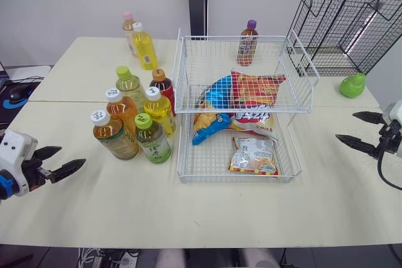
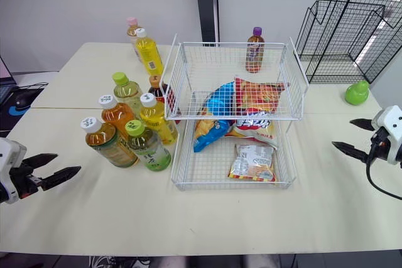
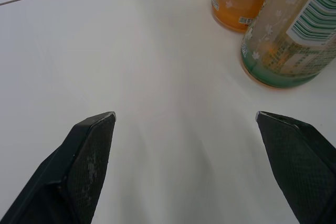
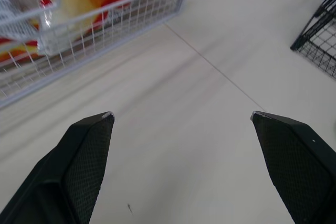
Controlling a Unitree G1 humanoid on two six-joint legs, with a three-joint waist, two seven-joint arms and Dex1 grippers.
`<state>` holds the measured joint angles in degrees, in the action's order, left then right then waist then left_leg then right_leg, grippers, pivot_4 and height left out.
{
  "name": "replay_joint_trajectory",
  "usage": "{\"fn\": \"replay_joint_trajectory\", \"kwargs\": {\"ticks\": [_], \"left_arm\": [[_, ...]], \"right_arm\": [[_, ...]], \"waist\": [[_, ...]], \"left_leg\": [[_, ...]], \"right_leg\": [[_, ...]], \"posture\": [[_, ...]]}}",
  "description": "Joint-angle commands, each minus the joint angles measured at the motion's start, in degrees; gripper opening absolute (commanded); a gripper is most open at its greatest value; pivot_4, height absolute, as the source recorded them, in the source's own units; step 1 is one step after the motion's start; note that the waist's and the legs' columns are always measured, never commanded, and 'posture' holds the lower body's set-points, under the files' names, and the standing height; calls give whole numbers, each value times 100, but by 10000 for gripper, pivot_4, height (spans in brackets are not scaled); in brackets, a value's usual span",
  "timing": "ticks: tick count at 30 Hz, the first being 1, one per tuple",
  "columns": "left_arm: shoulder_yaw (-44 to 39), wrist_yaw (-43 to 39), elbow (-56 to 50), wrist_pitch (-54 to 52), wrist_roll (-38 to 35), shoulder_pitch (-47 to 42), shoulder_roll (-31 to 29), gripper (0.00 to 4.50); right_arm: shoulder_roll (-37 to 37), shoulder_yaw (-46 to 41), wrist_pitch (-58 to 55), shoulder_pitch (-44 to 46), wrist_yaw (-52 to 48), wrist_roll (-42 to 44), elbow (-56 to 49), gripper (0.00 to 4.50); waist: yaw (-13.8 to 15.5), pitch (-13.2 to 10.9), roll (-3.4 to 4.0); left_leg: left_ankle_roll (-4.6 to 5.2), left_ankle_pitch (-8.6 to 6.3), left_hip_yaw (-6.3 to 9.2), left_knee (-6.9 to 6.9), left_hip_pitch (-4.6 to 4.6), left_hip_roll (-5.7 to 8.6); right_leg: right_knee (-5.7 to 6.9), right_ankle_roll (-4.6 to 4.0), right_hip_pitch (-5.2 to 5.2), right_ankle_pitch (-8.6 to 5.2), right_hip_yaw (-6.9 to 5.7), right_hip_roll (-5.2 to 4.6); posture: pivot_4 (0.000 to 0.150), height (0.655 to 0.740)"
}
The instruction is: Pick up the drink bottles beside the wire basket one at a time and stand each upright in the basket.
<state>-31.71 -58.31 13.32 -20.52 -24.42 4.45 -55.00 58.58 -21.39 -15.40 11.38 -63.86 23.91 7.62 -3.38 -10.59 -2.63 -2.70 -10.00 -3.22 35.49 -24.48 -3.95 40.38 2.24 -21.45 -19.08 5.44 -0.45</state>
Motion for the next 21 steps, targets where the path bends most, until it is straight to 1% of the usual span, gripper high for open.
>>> {"fn": "replay_joint_trajectory", "kwargs": {"ticks": [1,4,6,8,11,13,16,19,21], "left_arm": [[-211,41,-254,-30,-117,110,52,44567],[-290,56,-420,-97,-171,265,108,44567],[-360,110,-517,-72,-190,344,163,44567],[-462,179,-611,-71,-234,404,230,44567],[-710,263,-917,-187,-365,629,342,44567],[-908,291,-1244,-305,-468,867,417,44567],[-1267,251,-1905,-534,-688,1372,564,44567],[-1646,135,-2626,-774,-964,1877,683,44567],[-1859,165,-3031,-980,-1207,2052,738,44567]], "right_arm": [[381,-992,-1111,20,202,886,-1333,45000],[497,-1360,-1518,396,433,1362,-1862,45000],[611,-1295,-1914,742,445,1840,-2174,45000],[610,-887,-2219,1293,451,2316,-2402,45000],[258,-15,-2331,2210,439,2631,-2642,45000],[29,487,-2326,2544,242,2669,-2766,45000],[-320,1070,-2180,2817,-36,2575,-2832,45000],[-547,1462,-2023,2934,-266,2378,-2764,45000],[-630,1592,-1978,2965,-384,2304,-2708,45000]], "waist": [[-1,-1,1],[-1,-1,1],[-6,0,0],[-15,2,-3],[-57,3,-6],[-64,4,-9],[-67,6,-13],[-53,5,-12],[-13,5,-13]], "left_leg": [[0,0,0,0,-1,-4],[0,0,1,0,0,-7],[0,0,1,1,0,-10],[-1,0,-1,2,1,-22],[-1,0,-1,2,2,-38],[-1,-1,0,2,1,-44],[-2,-2,0,0,-17,-45],[1,-5,1,0,-35,-43],[1,-7,1,0,-36,-43]], "right_leg": [[0,0,0,0,0,0],[0,0,1,0,-2,-2],[-1,0,1,0,-2,-5],[-5,-1,0,0,-5,-16],[-6,-9,-6,5,-4,-13],[-7,-11,-10,6,-3,-9],[-18,-12,-26,6,-4,-9],[-25,-11,-41,7,-5,-10],[-28,-11,-42,7,-8,-10]], "posture": [[1500,7300],[1500,7300],[1500,7300],[1500,7300],[1500,7300],[1500,7300],[1500,7300],[1500,7300],[1500,7300]]}}
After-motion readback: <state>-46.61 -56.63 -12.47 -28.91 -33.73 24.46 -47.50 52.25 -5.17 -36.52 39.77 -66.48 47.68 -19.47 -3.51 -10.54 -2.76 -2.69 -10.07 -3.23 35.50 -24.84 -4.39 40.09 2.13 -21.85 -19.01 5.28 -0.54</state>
